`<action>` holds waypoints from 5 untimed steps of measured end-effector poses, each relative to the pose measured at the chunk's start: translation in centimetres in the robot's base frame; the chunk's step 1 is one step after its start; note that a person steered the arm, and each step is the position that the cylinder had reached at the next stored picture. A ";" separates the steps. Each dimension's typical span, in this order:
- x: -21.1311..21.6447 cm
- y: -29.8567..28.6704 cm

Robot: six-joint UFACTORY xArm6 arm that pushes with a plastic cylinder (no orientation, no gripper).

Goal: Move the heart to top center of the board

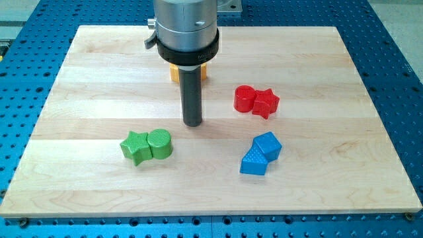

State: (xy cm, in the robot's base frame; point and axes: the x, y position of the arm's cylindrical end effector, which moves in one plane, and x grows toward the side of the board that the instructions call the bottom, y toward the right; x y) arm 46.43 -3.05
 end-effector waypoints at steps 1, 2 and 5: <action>0.0 2.2; 0.0 2.5; -7.9 0.8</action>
State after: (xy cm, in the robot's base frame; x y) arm 38.50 -2.22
